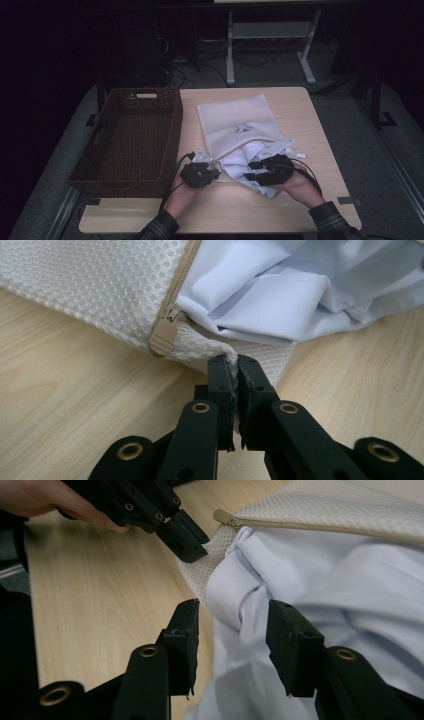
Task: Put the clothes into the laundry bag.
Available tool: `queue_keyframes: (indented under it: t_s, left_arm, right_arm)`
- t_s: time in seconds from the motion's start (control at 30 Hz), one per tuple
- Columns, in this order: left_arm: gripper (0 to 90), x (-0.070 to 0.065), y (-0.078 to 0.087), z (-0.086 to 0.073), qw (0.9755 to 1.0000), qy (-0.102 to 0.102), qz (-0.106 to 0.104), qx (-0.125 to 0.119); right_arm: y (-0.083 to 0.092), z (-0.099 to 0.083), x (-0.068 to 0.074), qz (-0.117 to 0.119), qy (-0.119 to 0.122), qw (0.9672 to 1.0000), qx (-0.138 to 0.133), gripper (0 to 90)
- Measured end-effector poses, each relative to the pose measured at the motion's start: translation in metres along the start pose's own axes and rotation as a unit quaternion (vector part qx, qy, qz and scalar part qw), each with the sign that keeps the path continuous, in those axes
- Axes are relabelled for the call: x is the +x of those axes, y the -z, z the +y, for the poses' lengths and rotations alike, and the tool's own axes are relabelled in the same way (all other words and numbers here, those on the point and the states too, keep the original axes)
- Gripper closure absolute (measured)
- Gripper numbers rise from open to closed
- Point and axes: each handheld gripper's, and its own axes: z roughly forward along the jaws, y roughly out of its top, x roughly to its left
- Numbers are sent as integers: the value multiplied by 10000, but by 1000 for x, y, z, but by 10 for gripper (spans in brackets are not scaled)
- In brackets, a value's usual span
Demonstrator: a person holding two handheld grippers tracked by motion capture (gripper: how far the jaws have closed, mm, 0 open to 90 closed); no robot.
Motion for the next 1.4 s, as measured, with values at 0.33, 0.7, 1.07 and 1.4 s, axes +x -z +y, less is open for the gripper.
queue_keyframes:
  t_s: [0.33, 0.7, 1.07, 1.4]
  left_arm:
    - [859, -2, -2, -1, 10000, -51, 32, 34]
    - [864, -4, -2, -1, 9999, -142, 48, 79]
    - [867, -6, -3, 0, 9998, -186, 43, 108]
    - [867, -7, -4, -1, 9997, -207, 38, 130]
  right_arm:
    - [-42, 2, 0, -352, 192, 9963, 763, 648]
    - [-41, 1, -4, -493, -4, 9969, 611, 840]
    - [-42, 17, -14, -746, -240, 9964, 315, 845]
    - [-57, 30, -29, -786, -403, 9960, 165, 848]
